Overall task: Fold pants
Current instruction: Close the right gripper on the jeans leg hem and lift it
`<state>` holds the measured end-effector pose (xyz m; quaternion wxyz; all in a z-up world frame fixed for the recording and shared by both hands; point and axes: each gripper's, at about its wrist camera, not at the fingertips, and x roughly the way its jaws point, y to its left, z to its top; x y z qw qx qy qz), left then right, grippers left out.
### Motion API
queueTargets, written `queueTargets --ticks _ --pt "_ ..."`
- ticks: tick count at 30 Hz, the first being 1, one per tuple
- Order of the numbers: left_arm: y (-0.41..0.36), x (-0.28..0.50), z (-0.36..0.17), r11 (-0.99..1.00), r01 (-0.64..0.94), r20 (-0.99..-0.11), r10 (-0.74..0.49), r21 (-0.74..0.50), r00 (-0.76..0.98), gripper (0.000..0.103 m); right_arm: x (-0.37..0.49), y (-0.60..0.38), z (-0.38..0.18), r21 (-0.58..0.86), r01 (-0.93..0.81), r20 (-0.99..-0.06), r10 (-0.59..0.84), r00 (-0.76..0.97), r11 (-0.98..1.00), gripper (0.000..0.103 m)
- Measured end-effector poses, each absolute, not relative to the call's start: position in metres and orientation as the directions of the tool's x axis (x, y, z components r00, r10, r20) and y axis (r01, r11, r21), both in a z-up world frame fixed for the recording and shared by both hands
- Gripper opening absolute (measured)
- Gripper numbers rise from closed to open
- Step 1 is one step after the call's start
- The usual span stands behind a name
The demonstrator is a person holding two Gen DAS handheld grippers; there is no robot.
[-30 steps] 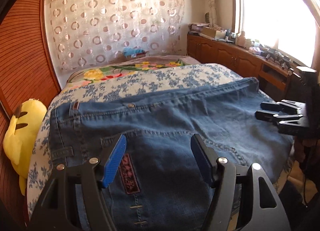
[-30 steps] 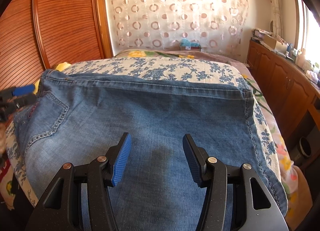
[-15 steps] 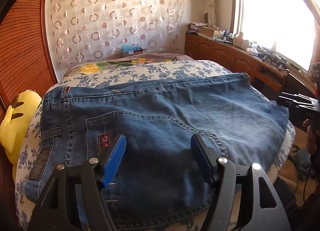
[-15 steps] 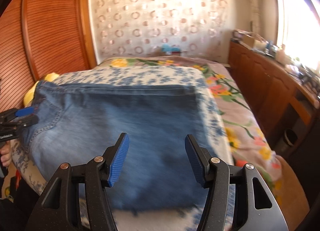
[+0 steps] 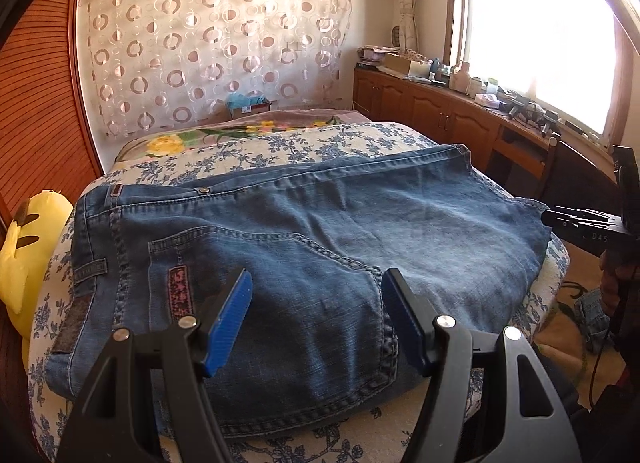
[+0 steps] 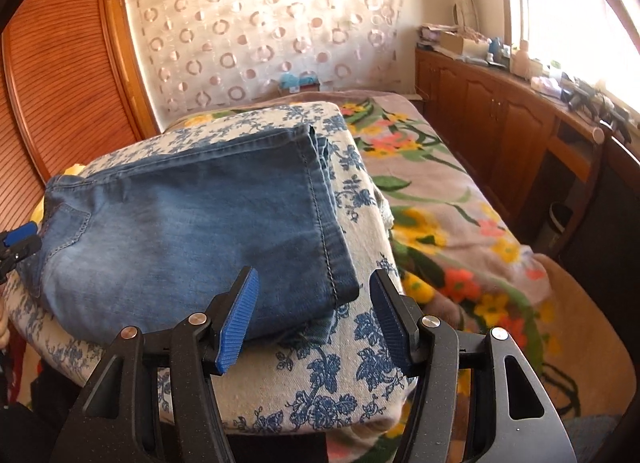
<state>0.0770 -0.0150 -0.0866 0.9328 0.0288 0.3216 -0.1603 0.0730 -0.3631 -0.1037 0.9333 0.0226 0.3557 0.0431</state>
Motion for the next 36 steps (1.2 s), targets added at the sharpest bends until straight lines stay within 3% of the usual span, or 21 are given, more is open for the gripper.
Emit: queueTargets --ticks 9,11,13,16,22,36 --pt "-0.014 0.076 -0.082 0.952 0.306 -0.603 -0.262 -0.032 0.753 0.067 0.077 -0.366 -0.107 0.12 -0.039 -0.667 0.11 0.737 0.992 0.059" --pt "-0.011 0.076 -0.081 0.953 0.301 -0.599 -0.263 -0.039 0.756 0.067 0.08 -0.365 -0.107 0.119 -0.039 -0.674 0.11 0.73 0.992 0.054" --pt "-0.008 0.075 -0.08 0.955 0.293 -0.595 -0.259 -0.042 0.761 0.067 0.082 -0.363 -0.108 0.1 -0.039 -0.686 0.097 0.721 0.994 0.035" --pt "-0.002 0.074 -0.078 0.958 0.282 -0.589 -0.255 -0.049 0.767 0.067 0.082 -0.361 -0.105 0.088 -0.042 -0.679 0.091 0.728 0.995 0.019" --pt "0.011 0.074 -0.076 0.966 0.255 -0.585 -0.235 -0.05 0.776 0.067 0.082 -0.353 -0.091 0.085 -0.068 -0.647 0.107 0.755 0.994 0.011" --pt "0.051 0.073 -0.08 0.982 0.177 -0.591 -0.178 -0.06 0.787 0.067 0.109 -0.281 -0.055 0.056 -0.245 -0.587 0.231 0.776 0.968 0.007"
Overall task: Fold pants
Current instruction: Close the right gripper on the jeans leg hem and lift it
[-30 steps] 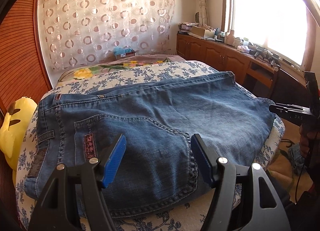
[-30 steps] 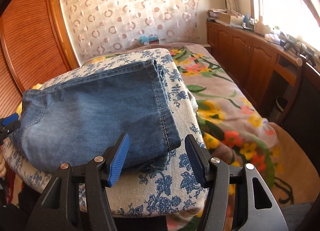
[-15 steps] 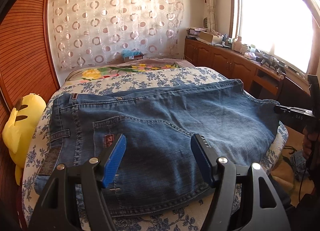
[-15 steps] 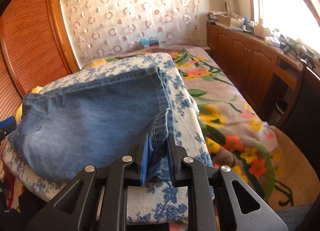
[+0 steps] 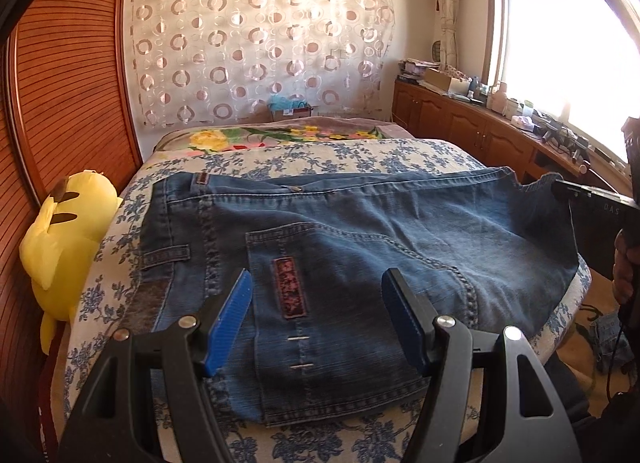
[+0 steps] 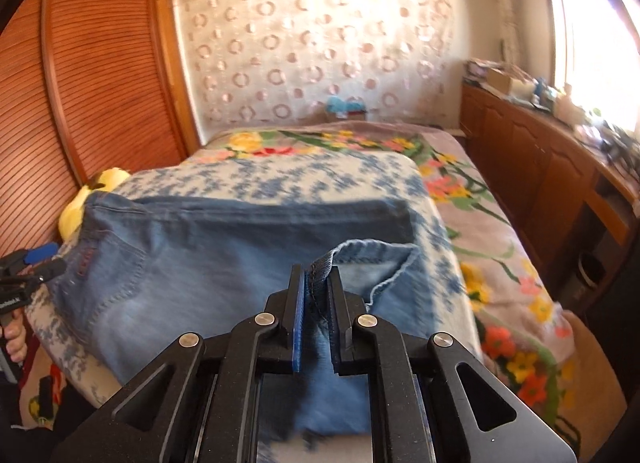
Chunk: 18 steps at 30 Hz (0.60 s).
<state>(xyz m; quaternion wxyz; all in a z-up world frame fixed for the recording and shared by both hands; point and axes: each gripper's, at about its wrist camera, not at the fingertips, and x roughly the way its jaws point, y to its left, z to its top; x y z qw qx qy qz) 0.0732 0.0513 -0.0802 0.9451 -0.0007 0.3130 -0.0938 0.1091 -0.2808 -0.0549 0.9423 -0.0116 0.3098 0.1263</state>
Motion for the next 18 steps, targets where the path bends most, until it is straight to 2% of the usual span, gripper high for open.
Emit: queueTargets --ticks 18 --pt "0.118 0.063 -0.081 0.996 0.038 -0.586 -0.075 -0.076 0.807 0.067 0.134 -0.11 -0.033 0.063 -0.578 -0.548 0.513 0.661 0.813 0.006"
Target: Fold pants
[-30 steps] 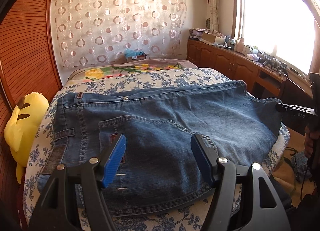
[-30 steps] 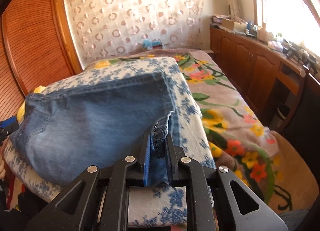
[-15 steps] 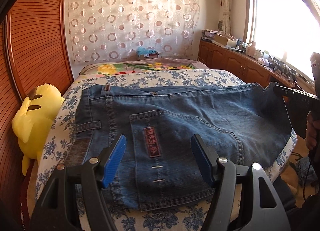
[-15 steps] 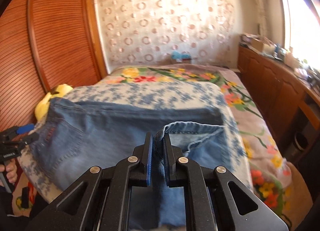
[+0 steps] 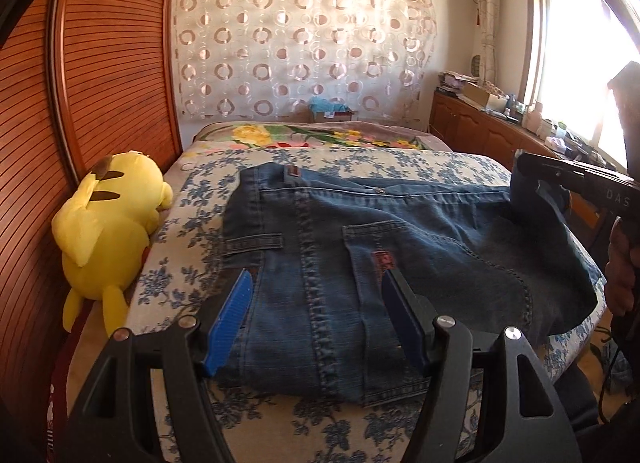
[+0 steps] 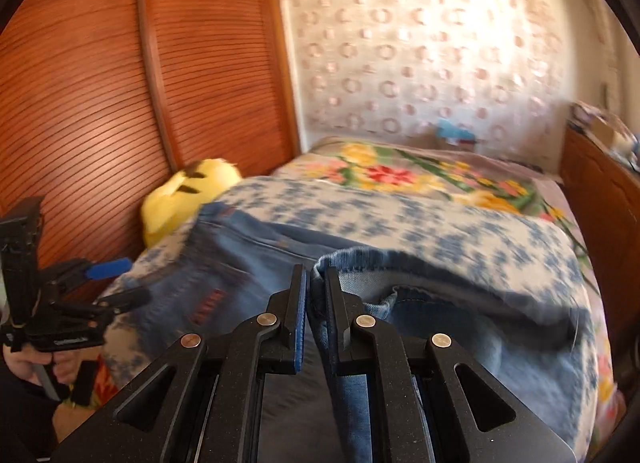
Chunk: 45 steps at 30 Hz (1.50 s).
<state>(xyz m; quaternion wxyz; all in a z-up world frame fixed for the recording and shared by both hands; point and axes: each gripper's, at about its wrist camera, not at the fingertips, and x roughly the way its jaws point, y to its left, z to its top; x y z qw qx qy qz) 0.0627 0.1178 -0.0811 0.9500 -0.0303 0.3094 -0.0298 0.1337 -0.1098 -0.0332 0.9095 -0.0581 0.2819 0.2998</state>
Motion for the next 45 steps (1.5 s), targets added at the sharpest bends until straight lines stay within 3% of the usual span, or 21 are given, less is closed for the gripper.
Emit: queueTargets --ticks 9,19,23,28,36,45 --pt "0.132 0.057 -0.084 0.996 0.013 -0.588 -0.059 -0.083 0.807 0.067 0.112 -0.049 -0.036 0.011 -0.703 -0.56 0.587 0.586 0.712 0.004" --pt "0.111 0.064 -0.09 0.994 0.066 -0.6 -0.105 -0.086 0.793 0.067 0.13 -0.097 -0.059 0.006 -0.606 -0.603 0.486 0.632 0.796 0.004" --pt "0.094 0.071 -0.09 0.99 0.111 -0.602 -0.138 -0.082 0.786 0.067 0.135 -0.127 -0.064 0.012 -0.552 -0.615 0.442 0.653 0.834 0.013" --pt "0.074 0.08 -0.088 0.985 0.155 -0.605 -0.169 -0.076 0.778 0.067 0.143 -0.164 -0.072 -0.017 -0.475 -0.633 0.358 0.686 0.88 0.037" --pt "0.05 0.09 -0.089 0.974 0.213 -0.617 -0.218 -0.083 0.757 0.067 0.154 -0.216 -0.094 -0.04 -0.377 -0.685 0.249 0.685 0.925 0.046" --pt "0.024 0.107 -0.086 0.957 0.273 -0.632 -0.27 -0.095 0.727 0.067 0.153 -0.233 -0.106 -0.012 -0.357 -0.71 0.243 0.661 0.934 0.052"
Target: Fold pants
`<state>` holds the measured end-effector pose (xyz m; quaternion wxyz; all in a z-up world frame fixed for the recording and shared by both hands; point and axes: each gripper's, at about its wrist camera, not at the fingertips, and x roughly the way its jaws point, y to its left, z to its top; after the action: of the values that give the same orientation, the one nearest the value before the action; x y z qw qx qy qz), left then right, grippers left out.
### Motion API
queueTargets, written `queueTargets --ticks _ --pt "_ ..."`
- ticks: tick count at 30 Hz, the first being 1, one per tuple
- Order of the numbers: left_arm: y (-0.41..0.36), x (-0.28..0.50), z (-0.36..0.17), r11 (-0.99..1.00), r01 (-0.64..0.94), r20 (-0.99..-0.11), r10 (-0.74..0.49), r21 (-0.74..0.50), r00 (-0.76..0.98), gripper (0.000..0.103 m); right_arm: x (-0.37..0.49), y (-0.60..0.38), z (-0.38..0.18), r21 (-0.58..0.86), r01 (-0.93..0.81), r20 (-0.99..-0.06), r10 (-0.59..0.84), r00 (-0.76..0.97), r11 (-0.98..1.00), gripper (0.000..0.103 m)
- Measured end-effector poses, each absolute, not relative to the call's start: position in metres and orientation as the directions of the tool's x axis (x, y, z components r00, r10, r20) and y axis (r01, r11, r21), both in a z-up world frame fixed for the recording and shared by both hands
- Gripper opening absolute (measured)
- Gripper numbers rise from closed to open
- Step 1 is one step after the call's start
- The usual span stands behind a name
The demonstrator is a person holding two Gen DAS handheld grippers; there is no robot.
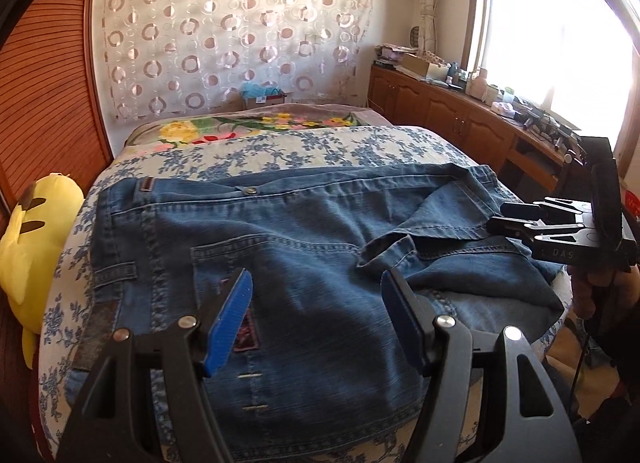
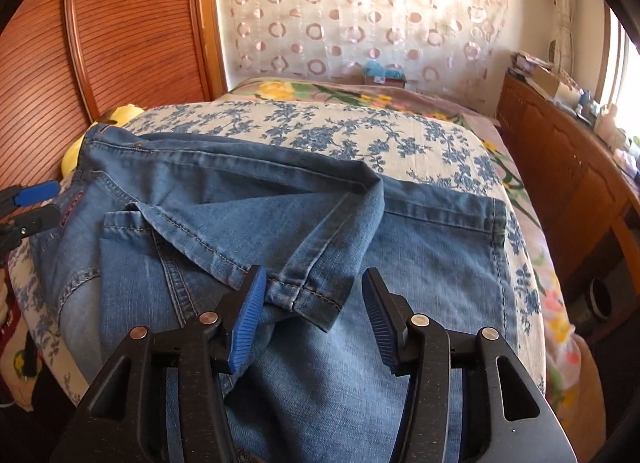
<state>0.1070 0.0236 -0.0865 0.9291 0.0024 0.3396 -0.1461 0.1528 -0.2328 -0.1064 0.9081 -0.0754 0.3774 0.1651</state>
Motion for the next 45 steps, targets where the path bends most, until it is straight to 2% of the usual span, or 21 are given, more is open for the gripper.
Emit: queueTargets --ticks 4,11,12,16,19,20,23,25,27,37,45 --pt "0.013 0.115 -0.089 0.951 0.296 -0.643 -0.282 -0.09 0.712 0.067 0.151 -0.238 -0.107 0.003 -0.351 -0.714 0.248 0.655 0.936 0.055" --pt "-0.006 0.128 -0.091 0.927 0.354 -0.647 -0.344 -0.121 0.681 0.067 0.156 -0.242 -0.114 0.057 -0.349 -0.733 0.276 0.622 0.935 0.056" --pt "-0.009 0.131 -0.092 0.923 0.364 -0.652 -0.354 -0.127 0.67 0.067 0.157 -0.243 -0.113 0.068 -0.352 -0.733 0.286 0.617 0.934 0.052" --pt "-0.018 0.14 -0.101 0.916 0.378 -0.682 -0.36 -0.131 0.637 0.046 0.157 -0.245 -0.108 0.094 -0.373 -0.719 0.323 0.615 0.923 0.014" --pt "-0.023 0.142 -0.106 0.909 0.392 -0.692 -0.376 -0.145 0.616 0.038 0.154 -0.248 -0.096 0.092 -0.377 -0.682 0.334 0.65 0.922 0.006" --pt "-0.025 0.141 -0.106 0.907 0.396 -0.691 -0.38 -0.147 0.614 0.037 0.154 -0.251 -0.091 0.102 -0.376 -0.666 0.344 0.662 0.921 0.006" --pt "-0.029 0.135 -0.105 0.898 0.413 -0.685 -0.398 -0.154 0.61 0.026 0.155 -0.254 -0.075 0.113 -0.374 -0.634 0.357 0.687 0.921 0.006" --pt "-0.033 0.13 -0.101 0.888 0.432 -0.676 -0.417 -0.159 0.608 0.011 0.156 -0.254 -0.068 0.103 -0.372 -0.62 0.352 0.702 0.923 0.006" --pt "-0.037 0.124 -0.095 0.884 0.444 -0.664 -0.422 -0.149 0.617 0.007 0.157 -0.253 -0.062 0.097 -0.374 -0.611 0.352 0.709 0.922 0.006" --pt "-0.013 0.073 -0.03 0.86 0.478 -0.52 -0.496 -0.18 0.695 0.002 0.171 -0.225 -0.015 0.046 -0.438 -0.539 0.392 0.746 0.898 0.005" --pt "0.041 0.047 -0.01 0.9 0.394 -0.479 -0.432 -0.185 0.764 0.002 0.179 -0.148 0.021 -0.007 -0.564 -0.488 0.49 0.722 0.825 0.005"
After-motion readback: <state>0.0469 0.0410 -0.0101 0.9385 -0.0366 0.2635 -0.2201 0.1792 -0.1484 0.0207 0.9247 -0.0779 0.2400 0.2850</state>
